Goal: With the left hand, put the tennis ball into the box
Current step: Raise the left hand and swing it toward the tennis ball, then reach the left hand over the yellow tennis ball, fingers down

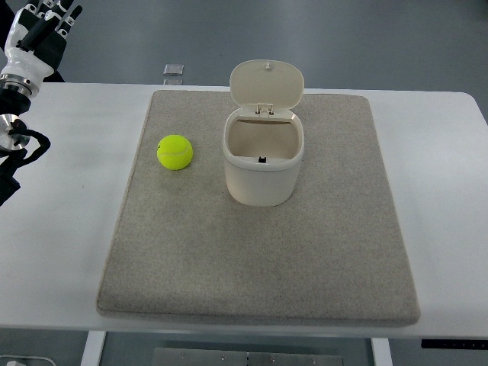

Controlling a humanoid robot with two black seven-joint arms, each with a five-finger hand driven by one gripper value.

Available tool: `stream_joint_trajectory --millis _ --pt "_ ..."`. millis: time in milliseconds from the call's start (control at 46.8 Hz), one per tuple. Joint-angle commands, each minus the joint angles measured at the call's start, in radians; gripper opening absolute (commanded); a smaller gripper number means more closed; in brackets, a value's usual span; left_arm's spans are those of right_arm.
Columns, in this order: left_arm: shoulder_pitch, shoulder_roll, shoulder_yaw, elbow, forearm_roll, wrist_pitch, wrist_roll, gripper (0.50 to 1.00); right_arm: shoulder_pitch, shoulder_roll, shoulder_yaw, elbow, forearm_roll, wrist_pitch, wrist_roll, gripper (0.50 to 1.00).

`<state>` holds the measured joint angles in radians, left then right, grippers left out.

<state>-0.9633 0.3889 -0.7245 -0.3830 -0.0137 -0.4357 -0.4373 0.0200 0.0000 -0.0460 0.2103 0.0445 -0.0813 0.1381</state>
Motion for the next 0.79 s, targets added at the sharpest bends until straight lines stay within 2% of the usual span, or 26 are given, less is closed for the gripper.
stream_joint_trajectory --millis 0,256,620,769 --pt "-0.015 0.002 0.036 0.001 0.015 0.005 0.002 0.986 0.0 0.0 0.0 0.001 0.0 0.0 0.0 0.938" --pt "-0.066 0.002 0.255 -0.001 0.043 0.011 0.002 0.986 0.0 0.0 0.0 0.0 0.0 0.0 0.0 0.938" --pt "-0.193 0.001 0.717 0.013 0.041 0.005 0.005 0.986 0.0 0.0 0.0 0.0 0.0 0.0 0.0 0.938" --pt "-0.233 0.002 0.793 0.015 0.043 -0.002 0.005 0.986 0.0 0.0 0.0 0.0 0.0 0.0 0.0 0.938"
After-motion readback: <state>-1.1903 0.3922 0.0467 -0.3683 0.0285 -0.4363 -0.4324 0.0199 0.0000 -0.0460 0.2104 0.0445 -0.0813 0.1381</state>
